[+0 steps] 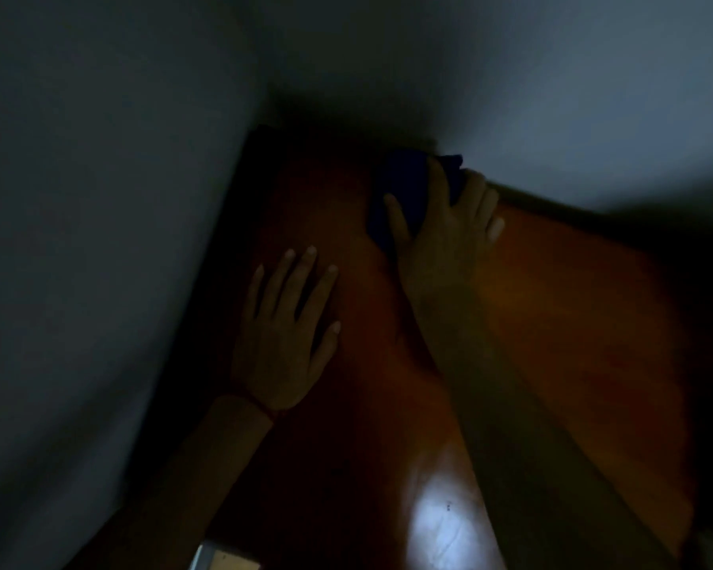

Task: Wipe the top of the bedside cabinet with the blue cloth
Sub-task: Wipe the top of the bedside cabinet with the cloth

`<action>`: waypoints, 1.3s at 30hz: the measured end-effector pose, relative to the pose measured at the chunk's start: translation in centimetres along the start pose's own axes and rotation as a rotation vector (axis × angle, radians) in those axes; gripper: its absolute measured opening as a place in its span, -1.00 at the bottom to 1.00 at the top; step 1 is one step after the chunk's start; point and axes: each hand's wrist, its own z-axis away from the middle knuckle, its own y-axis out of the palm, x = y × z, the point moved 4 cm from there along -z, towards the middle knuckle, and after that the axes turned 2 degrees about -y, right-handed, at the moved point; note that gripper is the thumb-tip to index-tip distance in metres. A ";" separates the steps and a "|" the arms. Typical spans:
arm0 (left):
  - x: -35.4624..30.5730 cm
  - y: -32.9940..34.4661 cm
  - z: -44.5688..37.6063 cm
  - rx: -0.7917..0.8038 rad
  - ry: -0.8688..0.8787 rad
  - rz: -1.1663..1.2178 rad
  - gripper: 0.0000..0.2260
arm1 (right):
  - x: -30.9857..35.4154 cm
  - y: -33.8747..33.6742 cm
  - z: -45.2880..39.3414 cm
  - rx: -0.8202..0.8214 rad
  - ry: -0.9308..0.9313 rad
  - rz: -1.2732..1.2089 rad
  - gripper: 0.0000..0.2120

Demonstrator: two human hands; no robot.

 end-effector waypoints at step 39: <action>2.4 -1.0 8.5 -0.075 -0.076 0.021 -0.56 | 3.6 -0.1 16.0 0.124 -0.113 -0.013 -0.51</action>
